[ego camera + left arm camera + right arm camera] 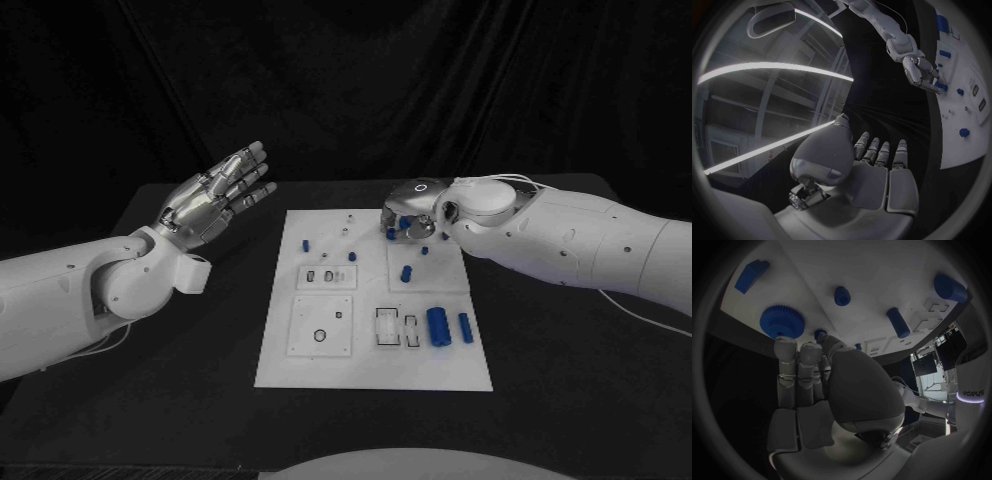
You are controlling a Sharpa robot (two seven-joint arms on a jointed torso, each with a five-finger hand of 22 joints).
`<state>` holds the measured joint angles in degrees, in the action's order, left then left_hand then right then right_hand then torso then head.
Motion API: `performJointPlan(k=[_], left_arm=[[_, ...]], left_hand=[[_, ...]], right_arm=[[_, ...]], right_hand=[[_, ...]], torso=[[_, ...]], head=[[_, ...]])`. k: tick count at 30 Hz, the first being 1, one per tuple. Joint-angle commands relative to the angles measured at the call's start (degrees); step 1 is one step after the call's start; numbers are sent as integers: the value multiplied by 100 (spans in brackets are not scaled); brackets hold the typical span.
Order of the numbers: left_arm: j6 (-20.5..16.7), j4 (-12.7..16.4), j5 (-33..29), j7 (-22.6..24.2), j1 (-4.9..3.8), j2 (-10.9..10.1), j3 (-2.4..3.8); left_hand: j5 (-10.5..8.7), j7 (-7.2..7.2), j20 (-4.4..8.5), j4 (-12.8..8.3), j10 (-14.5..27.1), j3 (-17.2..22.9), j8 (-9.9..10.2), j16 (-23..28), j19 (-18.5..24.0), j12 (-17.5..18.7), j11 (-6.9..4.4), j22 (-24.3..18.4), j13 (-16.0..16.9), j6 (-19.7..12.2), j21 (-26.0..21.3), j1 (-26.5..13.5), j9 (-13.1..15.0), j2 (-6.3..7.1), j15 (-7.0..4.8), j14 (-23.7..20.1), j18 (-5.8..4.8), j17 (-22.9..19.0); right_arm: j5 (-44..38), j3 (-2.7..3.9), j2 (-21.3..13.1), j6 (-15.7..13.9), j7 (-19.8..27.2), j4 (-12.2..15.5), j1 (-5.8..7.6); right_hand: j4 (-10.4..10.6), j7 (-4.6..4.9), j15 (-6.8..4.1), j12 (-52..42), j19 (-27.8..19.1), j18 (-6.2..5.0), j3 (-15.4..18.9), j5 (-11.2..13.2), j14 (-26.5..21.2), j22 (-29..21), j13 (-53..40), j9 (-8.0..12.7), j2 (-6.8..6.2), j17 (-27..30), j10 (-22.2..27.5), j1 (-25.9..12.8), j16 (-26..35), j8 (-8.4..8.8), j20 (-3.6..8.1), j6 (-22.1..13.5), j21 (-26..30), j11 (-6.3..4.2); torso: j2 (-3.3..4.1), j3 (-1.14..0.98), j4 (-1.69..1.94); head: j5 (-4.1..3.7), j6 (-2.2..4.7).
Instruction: Assemble the parts on the task board
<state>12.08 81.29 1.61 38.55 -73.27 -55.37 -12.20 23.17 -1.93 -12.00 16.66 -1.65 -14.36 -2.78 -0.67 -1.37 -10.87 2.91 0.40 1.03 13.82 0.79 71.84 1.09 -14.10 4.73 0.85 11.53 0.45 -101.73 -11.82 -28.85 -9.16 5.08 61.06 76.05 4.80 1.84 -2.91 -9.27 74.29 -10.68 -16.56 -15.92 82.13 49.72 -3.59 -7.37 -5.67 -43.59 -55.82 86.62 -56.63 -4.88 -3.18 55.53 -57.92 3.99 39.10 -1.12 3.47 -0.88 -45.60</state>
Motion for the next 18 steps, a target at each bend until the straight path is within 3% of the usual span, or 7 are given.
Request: performJointPlan(k=[1, 9, 18], left_arm=[[104, 0, 16, 44, -14, 10, 5], [111, -5, 16, 33, -14, 8, 5], [119, -17, 16, 20, -14, 11, 5]], left_hand=[[101, 41, -28, -52, 7, 30, -59, -70, -6, -91, 29, 31, 63, 5, 47, 96, 85, 34, 67, 30, -116, 17], [116, 42, -31, -57, 7, 37, -60, -72, -9, -94, 27, 32, 63, 9, 49, 107, 86, 30, 71, 32, -116, 18], [158, 45, -37, -71, 4, 56, -63, -77, -12, -104, 24, 33, 65, 21, 52, 141, 87, 21, 77, 37, -116, 20]], right_arm=[[-52, 4, 15, -169, 35, -32, -19], [-52, 5, 44, -219, 133, -73, -41], [-52, 5, 67, -296, 244, -100, -50]], right_hand=[[30, 55, -7, 48, -52, 233, -181, 180, -19, 149, -46, -135, -137, -124, -167, 4, -155, -121, 3, 191, -172, -52], [81, 145, -48, -92, -17, 253, -288, 509, -3, 309, -93, -314, -143, -169, -501, -109, -199, -265, 33, 495, -256, -133], [48, 191, -79, -207, 44, 284, -344, 560, 20, 483, -138, -454, -100, -194, -828, -83, -222, -377, 60, 733, -365, -177]], torso=[[-3, -1, -3], [2, 4, 1], [-1, 4, 1]], head=[[6, -9], [23, -31], [27, -50]])
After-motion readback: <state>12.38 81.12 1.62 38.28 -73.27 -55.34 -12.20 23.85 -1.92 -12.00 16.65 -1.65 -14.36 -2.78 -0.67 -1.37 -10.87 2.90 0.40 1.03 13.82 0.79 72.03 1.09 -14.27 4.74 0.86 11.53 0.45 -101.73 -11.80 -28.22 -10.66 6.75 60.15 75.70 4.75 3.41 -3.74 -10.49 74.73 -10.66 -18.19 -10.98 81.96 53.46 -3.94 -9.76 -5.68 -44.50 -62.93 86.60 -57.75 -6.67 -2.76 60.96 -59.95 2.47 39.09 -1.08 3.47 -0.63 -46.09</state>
